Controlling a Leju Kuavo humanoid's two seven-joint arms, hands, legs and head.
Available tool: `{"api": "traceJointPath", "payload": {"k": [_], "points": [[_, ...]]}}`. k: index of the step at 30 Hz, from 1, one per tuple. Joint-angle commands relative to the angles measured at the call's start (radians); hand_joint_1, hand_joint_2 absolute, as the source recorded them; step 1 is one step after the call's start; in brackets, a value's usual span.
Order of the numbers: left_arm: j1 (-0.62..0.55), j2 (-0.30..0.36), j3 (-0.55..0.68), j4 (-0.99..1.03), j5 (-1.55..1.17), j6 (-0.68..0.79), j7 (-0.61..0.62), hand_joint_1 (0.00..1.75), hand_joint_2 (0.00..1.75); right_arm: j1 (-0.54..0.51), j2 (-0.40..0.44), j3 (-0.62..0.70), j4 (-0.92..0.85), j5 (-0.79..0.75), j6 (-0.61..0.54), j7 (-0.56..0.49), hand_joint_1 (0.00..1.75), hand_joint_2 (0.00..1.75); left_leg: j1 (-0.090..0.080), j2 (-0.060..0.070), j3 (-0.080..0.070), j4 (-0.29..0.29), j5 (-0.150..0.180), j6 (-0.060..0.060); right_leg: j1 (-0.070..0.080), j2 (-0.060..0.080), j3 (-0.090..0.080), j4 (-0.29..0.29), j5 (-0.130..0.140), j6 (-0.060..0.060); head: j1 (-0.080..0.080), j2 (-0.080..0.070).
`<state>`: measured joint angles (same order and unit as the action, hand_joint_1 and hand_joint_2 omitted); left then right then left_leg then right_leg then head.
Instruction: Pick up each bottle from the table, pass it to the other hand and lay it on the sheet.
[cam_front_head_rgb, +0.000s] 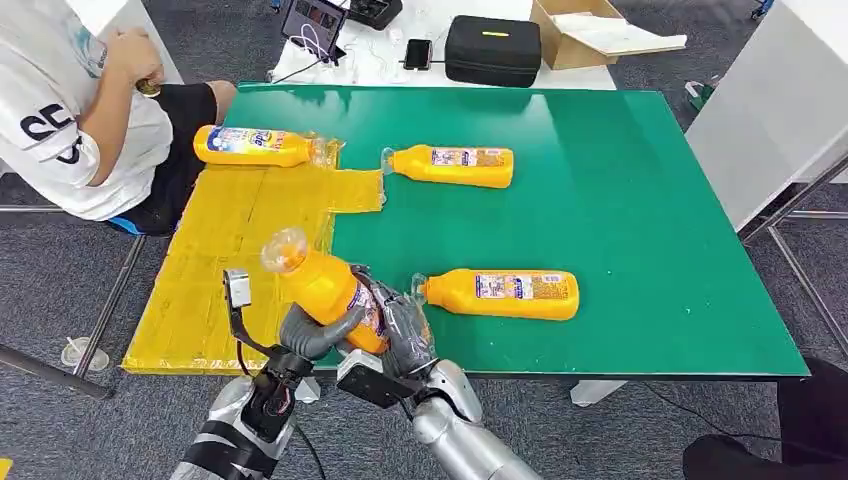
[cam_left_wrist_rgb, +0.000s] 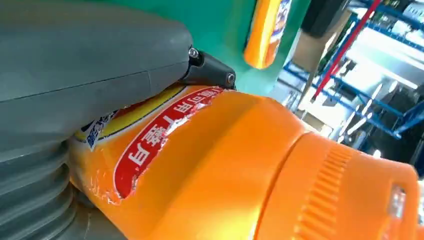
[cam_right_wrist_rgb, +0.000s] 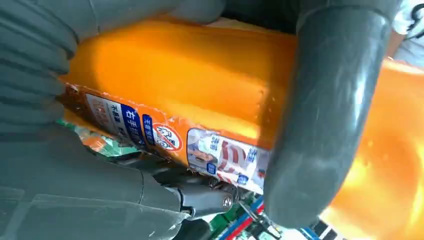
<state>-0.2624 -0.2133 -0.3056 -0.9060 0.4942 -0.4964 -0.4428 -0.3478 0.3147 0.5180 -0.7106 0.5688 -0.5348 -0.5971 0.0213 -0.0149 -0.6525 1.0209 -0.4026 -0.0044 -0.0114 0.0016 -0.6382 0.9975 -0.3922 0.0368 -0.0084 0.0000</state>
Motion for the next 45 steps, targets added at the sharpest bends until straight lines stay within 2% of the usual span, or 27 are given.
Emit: {"api": "traceJointPath", "payload": {"k": [1,2,3,5,12,14,15,17,19,20,21,22,26,30,32,33,34,36,39,42,43,45], "points": [[-0.056,-0.006,0.080,-0.075,-0.119,0.159,-0.078,1.75,1.75,0.029,-0.061,-0.011,-0.208,0.010,-0.019,0.044,0.00,0.00,0.000,-0.001,0.001,0.000,-0.001,0.001,0.000,-0.002,0.002,0.000,-0.001,-0.001,0.001,0.000],[-0.060,-0.006,0.103,-0.087,-0.134,0.172,-0.075,1.75,1.75,0.045,-0.073,-0.012,-0.266,0.015,-0.010,0.062,0.00,0.00,0.000,0.000,0.003,0.001,-0.002,0.002,0.001,-0.002,0.003,0.000,-0.002,-0.001,0.000,0.000],[-0.066,-0.007,0.130,-0.101,-0.181,0.245,-0.114,1.75,1.75,0.060,-0.078,-0.020,-0.315,0.015,-0.036,0.056,0.00,0.00,0.000,-0.002,0.001,0.000,0.000,0.001,0.000,-0.002,0.001,0.000,-0.001,-0.001,0.000,0.000],[-0.077,-0.010,0.174,-0.112,-0.182,0.248,-0.100,1.75,1.75,0.091,-0.094,-0.022,-0.405,0.012,-0.031,0.067,0.00,0.00,0.000,-0.002,0.002,0.001,-0.002,0.001,0.001,-0.004,0.004,0.001,-0.002,-0.001,0.000,0.000],[-0.071,-0.020,0.188,-0.113,-0.193,0.255,-0.109,1.75,1.75,0.097,-0.092,-0.025,-0.408,0.012,-0.043,0.062,0.00,0.00,0.000,0.003,0.004,0.000,-0.002,0.001,0.000,0.002,0.003,0.000,-0.001,-0.002,-0.001,0.000],[-0.092,-0.018,0.238,-0.131,-0.252,0.369,-0.166,1.75,1.75,0.134,-0.103,-0.038,-0.503,-0.011,-0.087,0.036,0.00,0.00,0.000,-0.001,0.002,0.000,-0.001,0.001,0.001,-0.002,0.002,0.000,-0.001,-0.001,0.001,0.000],[-0.102,-0.022,0.260,-0.130,-0.244,0.379,-0.153,1.75,1.75,0.149,-0.110,-0.038,-0.538,-0.014,-0.087,0.037,0.00,0.00,0.000,0.000,0.001,0.000,-0.001,0.001,0.000,0.000,0.001,0.000,-0.001,-0.001,0.000,0.000],[-0.128,-0.019,0.279,-0.135,-0.305,0.453,-0.183,1.75,1.75,0.172,-0.120,-0.037,-0.594,-0.012,-0.097,0.034,0.00,0.00,0.000,0.001,0.002,0.001,-0.002,0.001,0.001,0.001,0.002,0.000,-0.001,-0.001,0.000,0.000],[-0.161,-0.007,0.269,-0.131,-0.445,0.597,-0.240,1.75,1.75,0.181,-0.118,-0.036,-0.629,-0.026,-0.121,0.009,0.00,0.00,0.000,0.001,0.001,0.000,-0.001,0.000,0.001,0.000,0.001,0.000,-0.001,-0.001,0.000,0.000],[-0.178,-0.007,0.278,-0.120,-0.459,0.609,-0.237,1.75,1.75,0.184,-0.117,-0.034,-0.644,-0.034,-0.134,-0.003,0.00,0.00,0.000,0.000,0.001,0.001,-0.001,0.001,0.001,-0.001,0.001,0.001,-0.001,-0.001,0.000,0.000],[-0.194,0.012,0.253,-0.118,-0.598,0.736,-0.255,1.75,1.75,0.187,-0.113,-0.032,-0.669,-0.066,-0.152,-0.033,0.00,0.00,0.000,0.000,0.003,0.001,-0.002,0.001,0.001,-0.002,0.003,0.001,-0.002,-0.002,0.000,0.000],[-0.223,0.018,0.265,-0.073,-0.623,0.747,-0.255,1.75,1.75,0.190,-0.111,-0.028,-0.699,-0.096,-0.154,-0.044,0.00,0.00,0.000,-0.001,0.002,0.001,-0.001,0.001,0.001,-0.002,0.002,0.001,-0.002,-0.002,0.000,0.000],[-0.317,0.084,0.188,0.101,-0.952,1.008,-0.255,1.75,1.75,0.158,-0.114,0.001,-0.705,-0.136,-0.126,-0.045,0.00,0.00,0.000,0.001,0.000,0.000,0.000,0.000,0.000,0.001,0.000,0.000,0.000,-0.001,0.000,0.000],[-0.340,0.093,0.186,0.150,-0.974,1.020,-0.255,1.75,1.75,0.150,-0.111,0.006,-0.692,-0.141,-0.123,-0.046,0.00,0.00,0.000,0.002,0.004,-0.001,-0.001,0.001,0.000,0.001,0.003,0.000,0.000,-0.002,0.000,0.000],[-0.388,0.115,0.144,0.279,-1.136,1.129,-0.246,1.75,1.75,0.132,-0.113,0.019,-0.665,-0.165,-0.106,-0.060,0.00,0.00,0.000,0.004,0.005,-0.001,-0.002,0.001,0.000,0.003,0.005,0.000,-0.001,-0.002,0.000,0.000],[-0.428,0.148,0.079,0.377,-1.295,1.187,-0.168,1.75,1.75,0.122,-0.113,0.027,-0.651,-0.168,-0.101,-0.060,0.00,0.00,0.000,0.003,0.004,-0.001,-0.001,0.001,0.000,0.002,0.003,0.000,0.000,-0.002,0.000,0.000],[-0.439,0.154,0.068,0.410,-1.324,1.181,-0.165,1.75,1.75,0.115,-0.114,0.033,-0.642,-0.181,-0.085,-0.060,0.00,0.00,0.000,0.002,0.002,-0.001,0.000,0.000,0.000,0.002,0.001,0.000,0.000,-0.001,0.000,0.000],[-0.460,0.202,-0.009,0.473,-1.567,1.195,-0.058,1.75,1.75,0.107,-0.121,0.042,-0.610,-0.189,-0.071,-0.067,0.00,0.00,0.000,0.004,0.007,-0.001,-0.002,0.001,0.000,0.002,0.006,0.000,-0.001,-0.002,0.000,0.000],[-0.462,0.201,0.002,0.495,-1.568,1.195,-0.074,1.75,1.75,0.106,-0.122,0.042,-0.604,-0.194,-0.066,-0.074,0.00,0.00,0.000,0.005,0.007,-0.002,-0.001,0.001,0.000,0.004,0.005,-0.001,0.000,-0.002,0.000,0.000],[-0.498,0.225,-0.075,0.575,-1.665,1.034,-0.059,1.75,1.75,0.105,-0.126,0.041,-0.601,-0.214,-0.038,-0.077,0.00,0.00,0.000,0.007,0.011,-0.002,-0.003,0.001,0.001,0.005,0.009,-0.001,-0.001,-0.003,0.000,0.000],[-0.512,0.239,-0.117,0.594,-1.713,0.955,-0.040,1.75,1.75,0.106,-0.125,0.039,-0.599,-0.220,-0.026,-0.078,0.00,0.00,0.000,0.005,0.006,0.000,-0.002,0.001,0.001,0.004,0.005,0.000,-0.001,-0.002,0.000,0.000],[-0.522,0.249,-0.130,0.610,-1.720,0.853,-0.047,1.75,1.75,0.105,-0.124,0.038,-0.588,-0.225,-0.004,-0.076,0.00,0.00,0.000,0.007,0.007,0.000,-0.002,0.001,0.001,0.004,0.005,0.000,-0.001,-0.002,0.001,0.000]]}}
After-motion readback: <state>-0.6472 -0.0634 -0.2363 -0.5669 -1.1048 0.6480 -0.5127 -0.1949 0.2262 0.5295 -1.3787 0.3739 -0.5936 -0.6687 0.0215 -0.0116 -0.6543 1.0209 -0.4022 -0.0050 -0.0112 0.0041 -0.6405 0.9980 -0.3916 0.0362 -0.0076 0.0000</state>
